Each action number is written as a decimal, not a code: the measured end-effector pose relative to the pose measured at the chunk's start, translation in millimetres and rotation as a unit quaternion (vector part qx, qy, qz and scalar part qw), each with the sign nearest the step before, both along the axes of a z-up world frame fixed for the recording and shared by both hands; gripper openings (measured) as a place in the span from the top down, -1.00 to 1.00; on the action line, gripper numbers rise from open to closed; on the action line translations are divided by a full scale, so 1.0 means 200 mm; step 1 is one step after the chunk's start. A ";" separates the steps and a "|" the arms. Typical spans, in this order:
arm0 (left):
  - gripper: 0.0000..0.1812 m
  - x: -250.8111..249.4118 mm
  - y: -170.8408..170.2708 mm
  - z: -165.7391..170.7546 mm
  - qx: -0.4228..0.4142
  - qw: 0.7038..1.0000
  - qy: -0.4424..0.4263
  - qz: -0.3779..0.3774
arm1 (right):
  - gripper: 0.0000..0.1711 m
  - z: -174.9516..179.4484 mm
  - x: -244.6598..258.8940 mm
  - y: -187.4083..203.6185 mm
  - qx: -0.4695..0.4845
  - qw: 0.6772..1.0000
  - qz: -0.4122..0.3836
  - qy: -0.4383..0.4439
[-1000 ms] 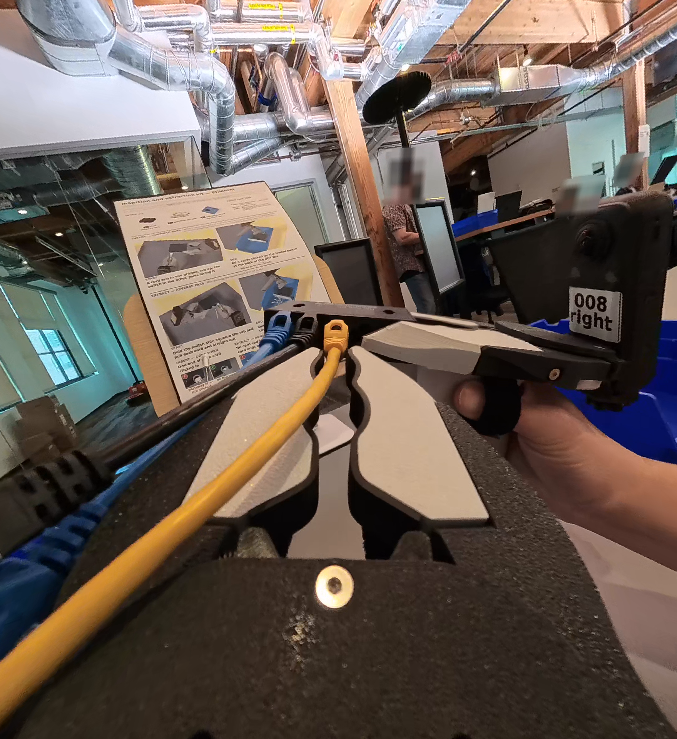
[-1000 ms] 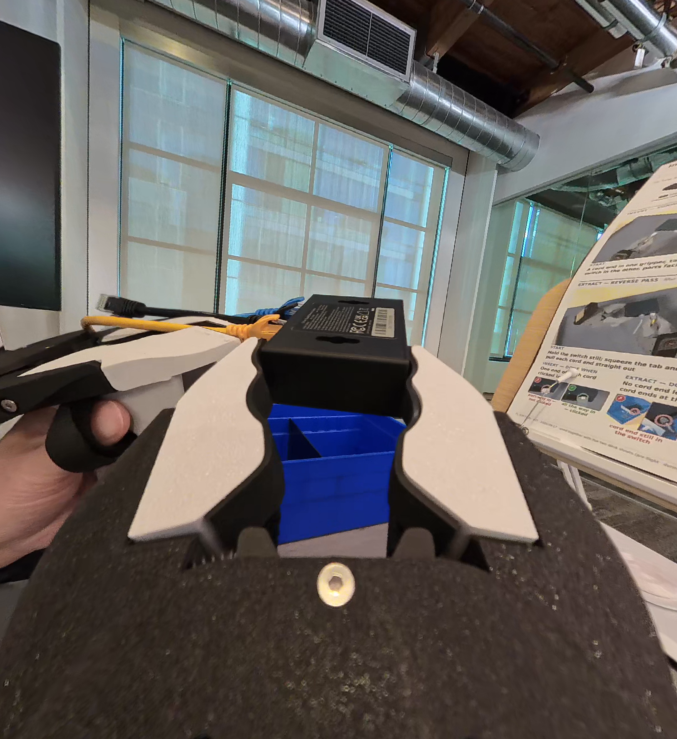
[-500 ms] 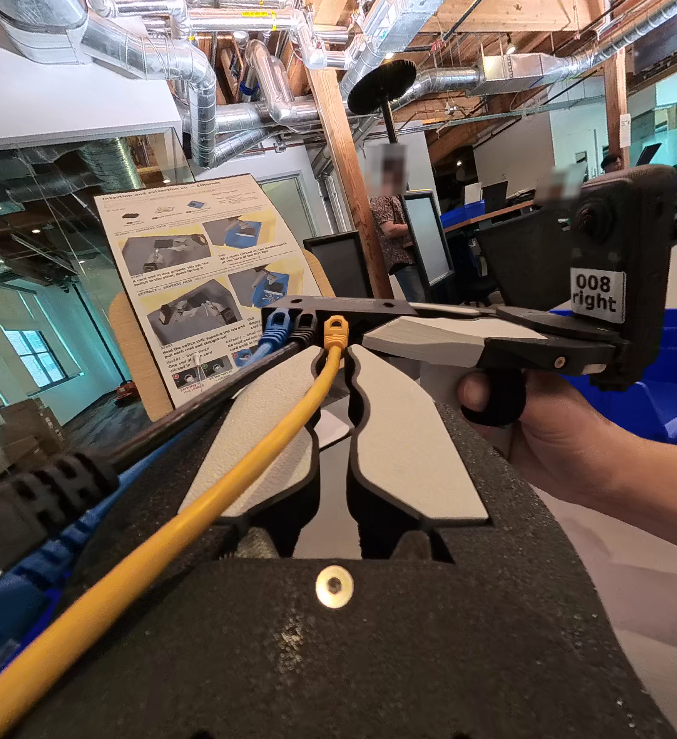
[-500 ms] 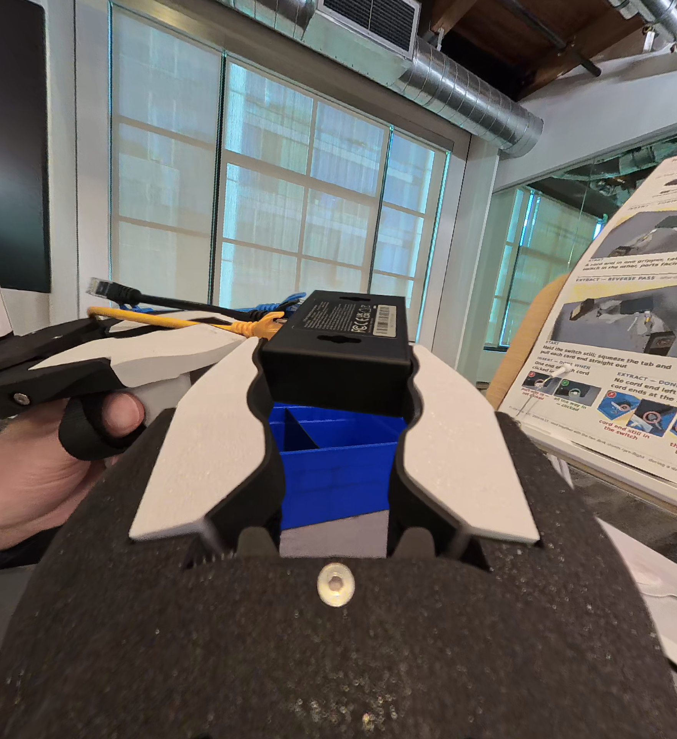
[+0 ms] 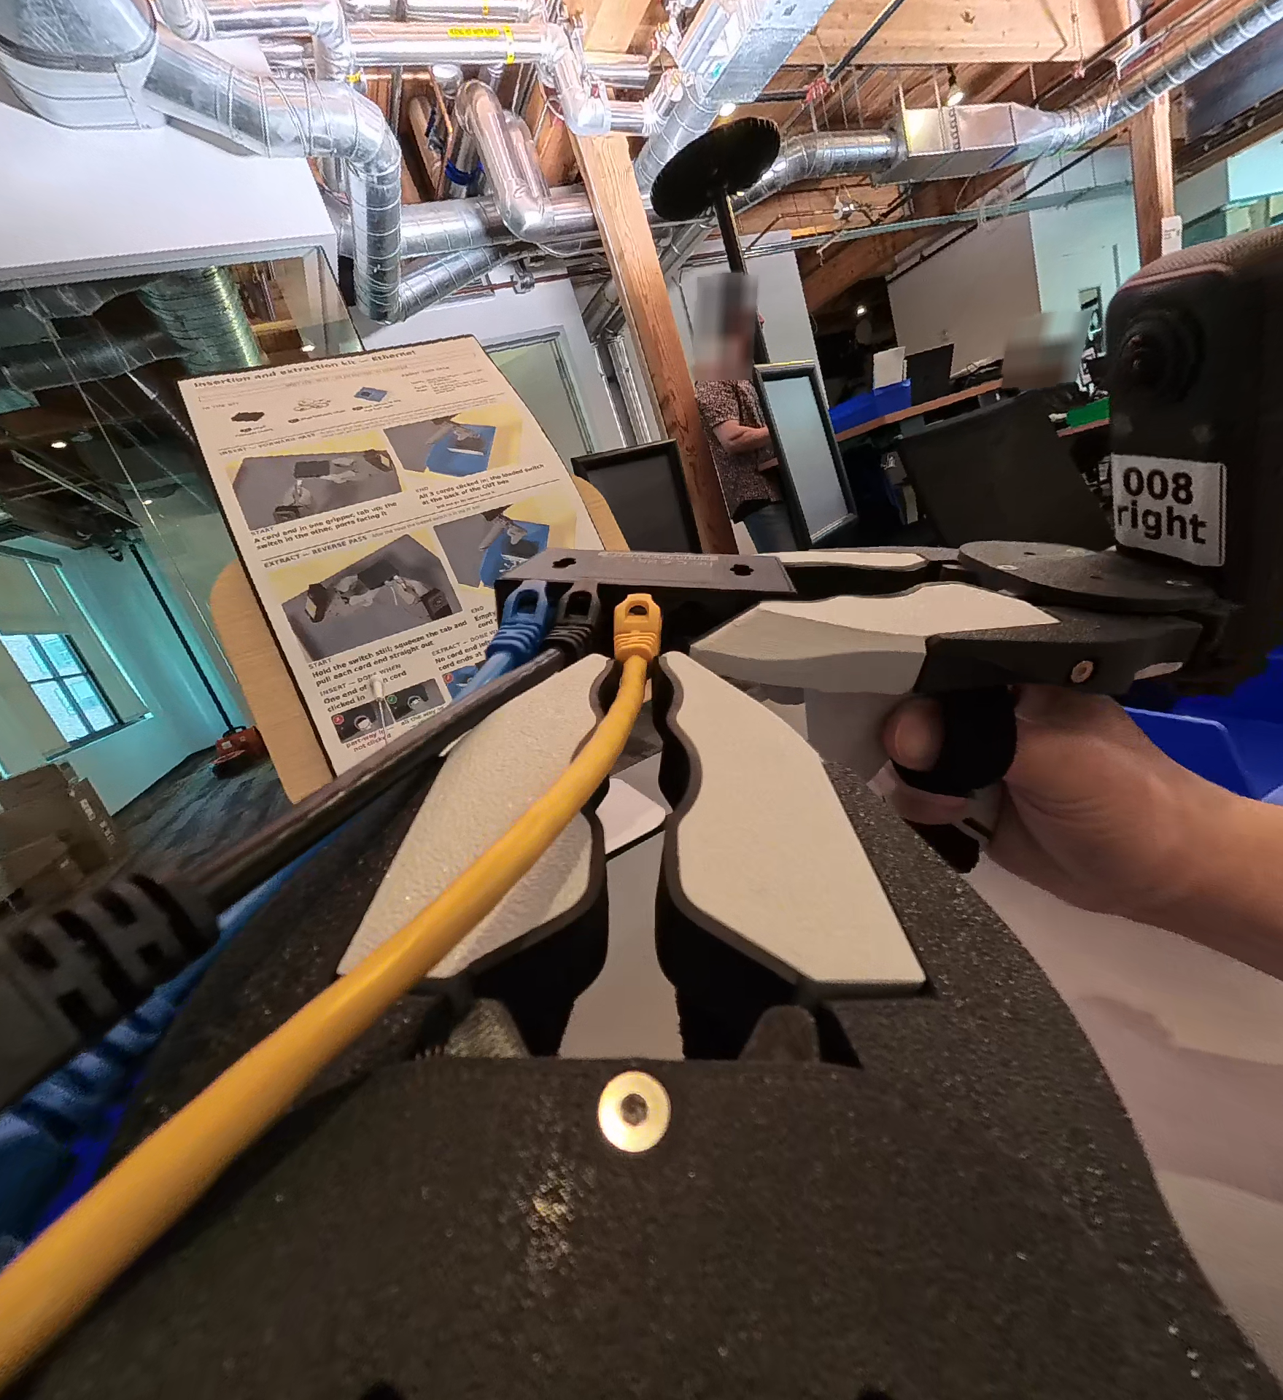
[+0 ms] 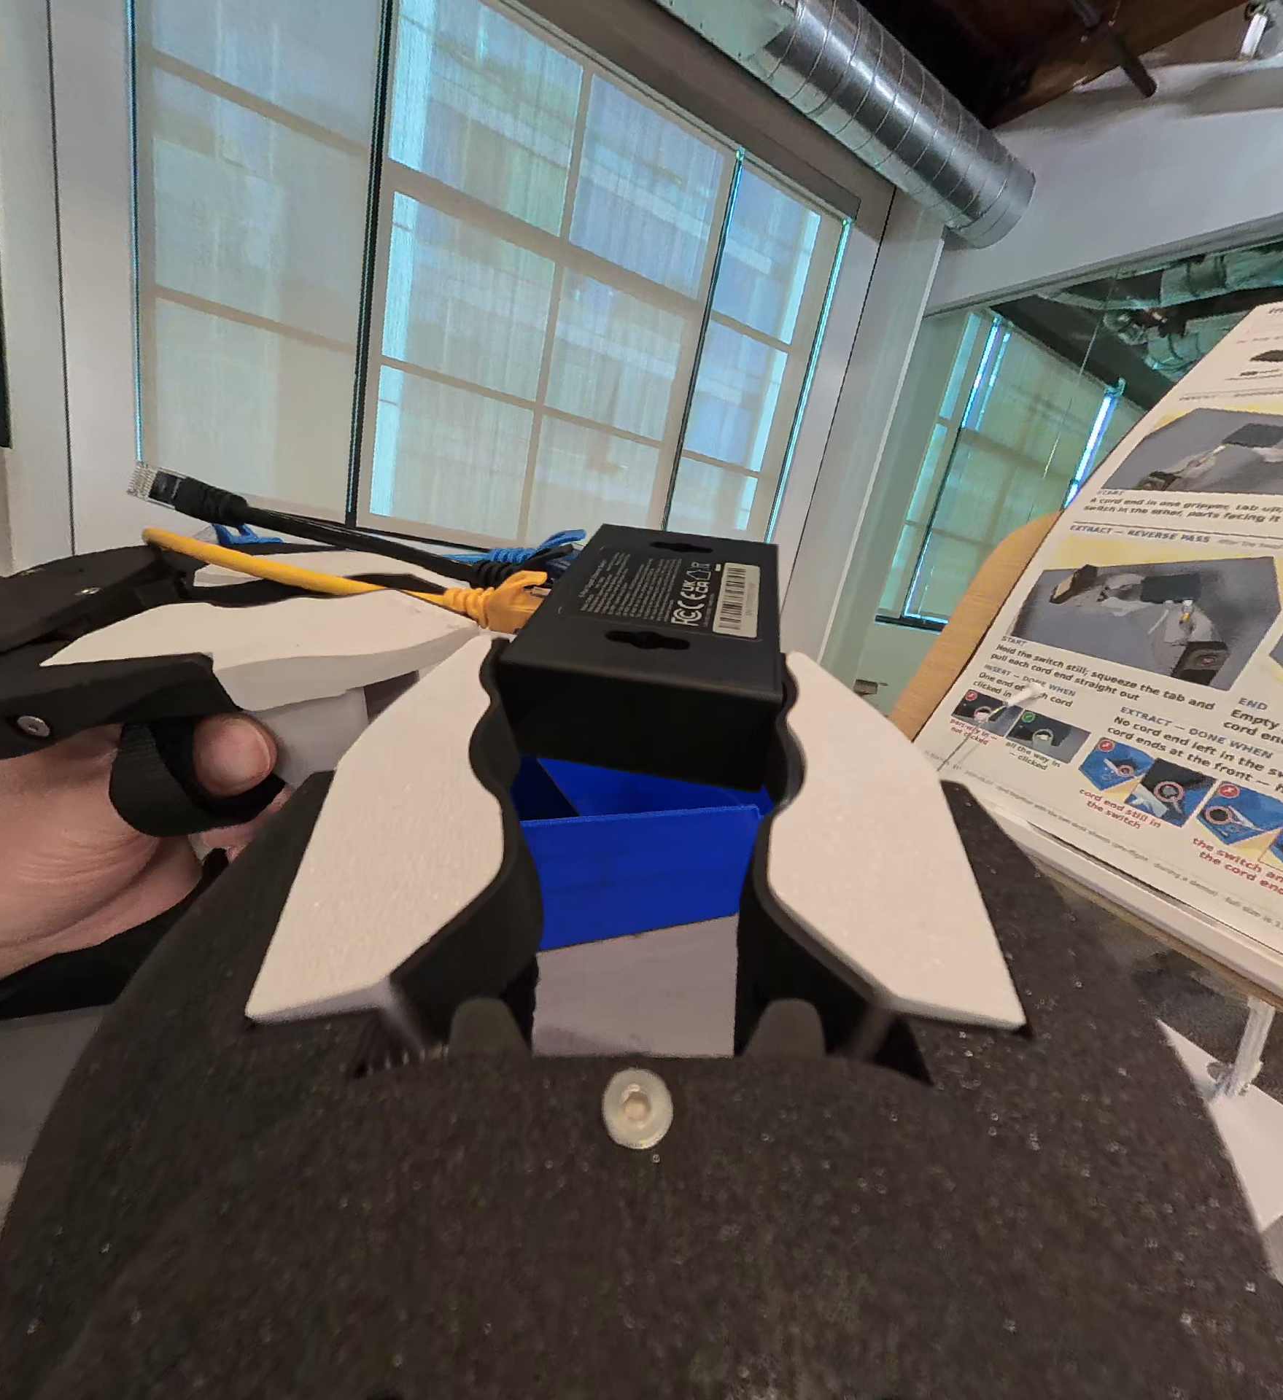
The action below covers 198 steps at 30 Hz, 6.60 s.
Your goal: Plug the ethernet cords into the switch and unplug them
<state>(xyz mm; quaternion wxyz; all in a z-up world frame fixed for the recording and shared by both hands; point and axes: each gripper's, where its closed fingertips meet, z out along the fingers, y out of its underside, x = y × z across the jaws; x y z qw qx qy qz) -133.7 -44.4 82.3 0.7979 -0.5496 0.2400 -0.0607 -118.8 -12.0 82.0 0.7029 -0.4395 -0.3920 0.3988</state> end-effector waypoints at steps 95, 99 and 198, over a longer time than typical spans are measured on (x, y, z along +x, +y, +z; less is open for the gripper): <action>0.76 -0.30 0.09 -0.07 -0.076 0.989 -0.121 0.033 | 0.28 -0.85 0.61 0.55 -0.555 0.634 -0.209 -0.497; 0.77 -0.32 0.09 -0.05 -0.067 0.989 -0.129 0.035 | 0.27 -0.90 0.62 0.55 -0.567 0.627 -0.206 -0.493; 0.79 -0.22 0.09 -0.10 -0.077 0.993 -0.084 0.023 | 0.27 0.12 1.85 0.74 -0.657 0.730 -0.187 0.000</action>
